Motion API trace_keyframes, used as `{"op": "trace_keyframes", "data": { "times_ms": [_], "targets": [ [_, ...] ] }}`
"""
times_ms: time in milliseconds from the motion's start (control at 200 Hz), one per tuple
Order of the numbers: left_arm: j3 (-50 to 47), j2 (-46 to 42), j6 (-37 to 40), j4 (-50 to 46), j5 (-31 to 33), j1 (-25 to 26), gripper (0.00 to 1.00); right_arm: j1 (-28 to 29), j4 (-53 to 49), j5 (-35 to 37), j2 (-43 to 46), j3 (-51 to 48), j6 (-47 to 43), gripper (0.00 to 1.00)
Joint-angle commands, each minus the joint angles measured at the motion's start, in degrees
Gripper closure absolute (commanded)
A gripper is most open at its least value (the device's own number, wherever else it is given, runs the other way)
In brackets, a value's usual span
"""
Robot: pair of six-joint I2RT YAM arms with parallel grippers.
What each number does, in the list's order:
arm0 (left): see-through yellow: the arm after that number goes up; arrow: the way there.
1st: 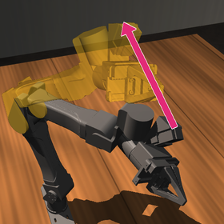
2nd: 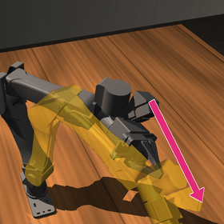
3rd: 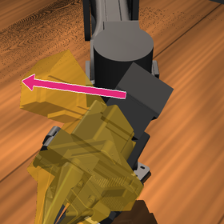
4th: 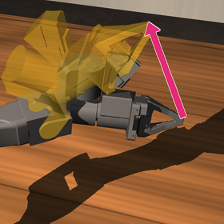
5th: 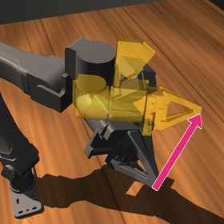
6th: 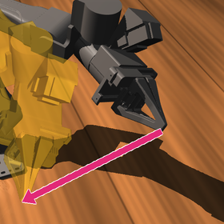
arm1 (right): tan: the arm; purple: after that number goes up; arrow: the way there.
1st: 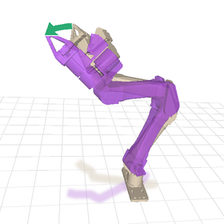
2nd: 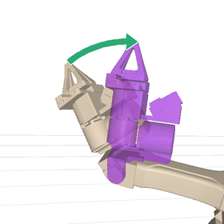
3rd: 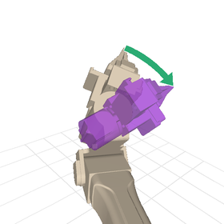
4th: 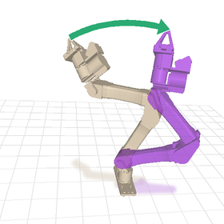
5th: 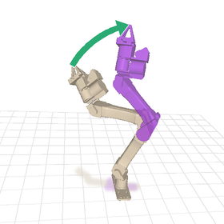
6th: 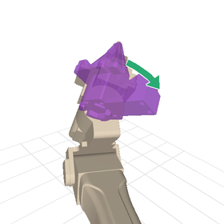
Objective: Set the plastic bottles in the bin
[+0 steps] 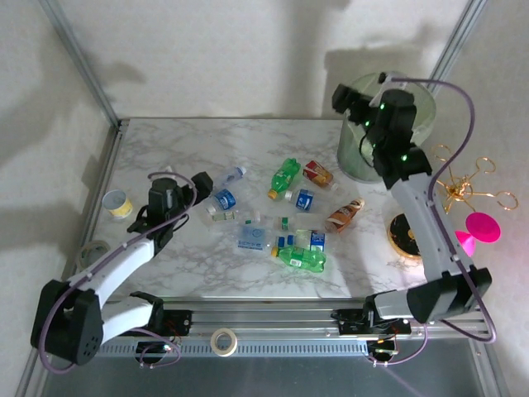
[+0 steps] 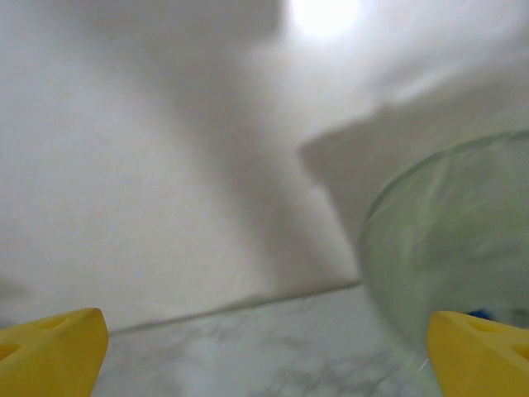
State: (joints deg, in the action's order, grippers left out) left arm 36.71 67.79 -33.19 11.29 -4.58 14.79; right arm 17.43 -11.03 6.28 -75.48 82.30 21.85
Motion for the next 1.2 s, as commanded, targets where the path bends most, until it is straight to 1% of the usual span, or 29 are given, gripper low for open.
{"op": "trace_keyframes", "data": {
  "times_ms": [0, 55, 160, 235, 290, 431, 596, 726, 826, 971, 1192],
  "targets": [
    [5.70, 4.90, 5.97, -1.38, -5.03, -0.52, 0.00, 3.86, 2.07, -2.03, 3.79, -7.17, 1.58, 0.01],
    [9.12, 8.16, 8.38, -3.58, -5.18, -0.46, 0.00, 5.73, 2.77, -1.62, 5.86, -10.87, 2.71, 0.01],
    [14.83, 13.66, 12.32, -9.09, -2.14, -0.42, 0.00, 8.79, 4.18, -1.74, 9.48, -17.55, 5.61, 0.01],
    [16.38, 16.77, 14.13, -9.28, 0.15, -0.28, 0.00, 10.50, 5.41, -1.98, 11.86, -22.04, 7.65, 0.01],
    [17.70, 19.31, 15.36, -9.63, 0.71, -0.13, 0.00, 11.50, 6.20, -1.87, 13.59, -25.37, 9.24, 0.01],
    [21.82, 25.23, 16.84, -13.76, 0.60, 0.51, 0.00, 12.83, 6.37, -1.84, 17.76, -32.43, 12.26, 0.01],
    [22.15, 27.48, 16.45, -16.32, 1.35, 1.67, 0.01, 12.99, 5.99, -0.59, 21.50, -37.83, 13.39, 0.01],
    [24.05, 29.38, 16.48, -19.93, 2.48, 2.33, 0.00, 13.03, 9.55, -1.08, 22.98, -42.58, 14.94, 0.01],
    [24.80, 29.97, 16.47, -21.67, 4.24, 2.64, 0.00, 13.02, 11.28, -1.05, 22.72, -44.11, 15.24, 0.01],
    [24.98, 30.67, 16.49, -23.22, 7.33, 2.75, 0.00, 12.98, 10.53, -0.46, 22.09, -43.13, 13.20, 0.01],
    [26.34, 32.99, 16.93, -24.03, 7.30, 2.72, 0.00, 13.05, 10.45, 0.30, 23.45, -43.77, 13.21, 0.01]
  ]
}}
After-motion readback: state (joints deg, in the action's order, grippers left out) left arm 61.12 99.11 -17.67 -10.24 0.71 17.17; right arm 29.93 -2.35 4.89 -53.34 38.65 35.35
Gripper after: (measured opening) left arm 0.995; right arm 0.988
